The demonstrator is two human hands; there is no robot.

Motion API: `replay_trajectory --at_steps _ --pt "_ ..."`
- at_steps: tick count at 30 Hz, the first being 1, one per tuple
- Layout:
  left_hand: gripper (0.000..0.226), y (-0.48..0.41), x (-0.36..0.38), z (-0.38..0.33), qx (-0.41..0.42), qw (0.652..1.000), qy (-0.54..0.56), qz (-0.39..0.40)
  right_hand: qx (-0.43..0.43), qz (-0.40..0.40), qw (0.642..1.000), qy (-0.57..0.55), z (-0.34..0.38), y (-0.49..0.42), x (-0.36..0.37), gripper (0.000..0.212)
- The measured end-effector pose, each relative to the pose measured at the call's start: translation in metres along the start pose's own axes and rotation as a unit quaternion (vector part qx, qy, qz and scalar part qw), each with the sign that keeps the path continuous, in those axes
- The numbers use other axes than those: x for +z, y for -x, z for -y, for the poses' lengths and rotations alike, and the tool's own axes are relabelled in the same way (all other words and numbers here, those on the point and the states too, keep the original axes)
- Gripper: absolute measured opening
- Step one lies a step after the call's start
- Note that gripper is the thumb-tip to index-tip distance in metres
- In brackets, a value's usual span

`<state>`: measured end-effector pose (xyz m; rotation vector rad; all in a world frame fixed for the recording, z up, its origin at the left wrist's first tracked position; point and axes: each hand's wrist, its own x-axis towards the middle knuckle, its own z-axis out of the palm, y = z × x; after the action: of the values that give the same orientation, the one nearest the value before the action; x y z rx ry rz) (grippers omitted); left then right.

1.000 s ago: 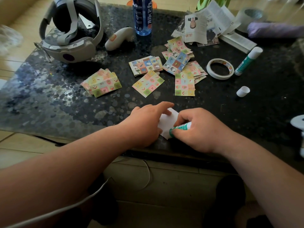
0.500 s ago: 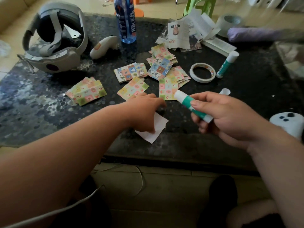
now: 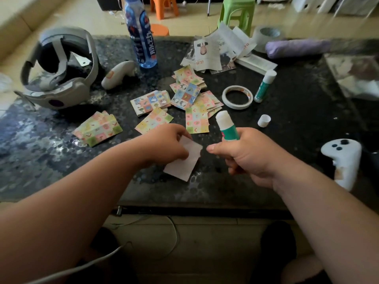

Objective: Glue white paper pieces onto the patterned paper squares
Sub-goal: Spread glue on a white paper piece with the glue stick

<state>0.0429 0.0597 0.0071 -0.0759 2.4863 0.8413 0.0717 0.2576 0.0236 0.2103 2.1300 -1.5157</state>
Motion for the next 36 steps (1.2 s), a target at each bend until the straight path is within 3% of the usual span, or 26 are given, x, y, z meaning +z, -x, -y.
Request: replay_trajectory --at_steps 2,4,7,10,15,18,20,22,25,30,36 --pt "0.032 0.01 -0.002 -0.003 -0.02 0.976 0.216 -0.017 -0.035 -0.012 0.999 0.001 0.004 0.003 0.0 0.029" --pt "0.035 0.024 -0.005 -0.005 -0.031 0.917 0.396 -0.039 -0.047 0.004 0.998 -0.03 0.008 0.007 0.002 0.031" --pt "0.035 0.043 -0.007 -0.006 -0.03 0.82 0.564 -0.091 -0.056 0.049 0.995 -0.072 0.016 0.018 0.009 0.024" --pt "0.033 0.059 -0.01 -0.014 0.002 0.749 0.647 -0.144 -0.087 0.039 0.988 -0.123 0.021 0.027 0.019 0.019" --pt "0.036 0.085 -0.014 -0.034 0.045 0.71 0.679 -0.181 -0.155 -0.064 0.973 -0.159 0.038 0.04 0.027 0.015" --pt "0.033 0.102 -0.018 -0.036 0.065 0.733 0.651 -0.187 -0.189 -0.094 0.965 -0.158 0.043 0.047 0.028 0.02" --pt "0.036 0.113 -0.027 -0.033 0.084 0.771 0.608 -0.171 -0.203 -0.093 0.962 -0.155 0.048 0.053 0.029 0.021" --pt "0.044 0.12 -0.039 -0.027 0.102 0.812 0.549 -0.172 -0.209 -0.082 0.963 -0.147 0.054 0.059 0.031 0.014" --pt "0.062 0.127 -0.054 -0.019 0.113 0.846 0.487 -0.186 -0.208 -0.065 0.97 -0.111 0.061 0.063 0.038 0.009" --pt "0.05 0.122 -0.054 0.002 0.117 0.9 0.363 -0.209 -0.193 -0.04 0.978 -0.065 0.057 0.055 0.043 0.026" --pt "0.043 0.101 -0.052 0.019 0.127 0.952 0.221 -0.17 -0.109 0.022 0.992 -0.065 0.035 0.026 0.046 0.015"
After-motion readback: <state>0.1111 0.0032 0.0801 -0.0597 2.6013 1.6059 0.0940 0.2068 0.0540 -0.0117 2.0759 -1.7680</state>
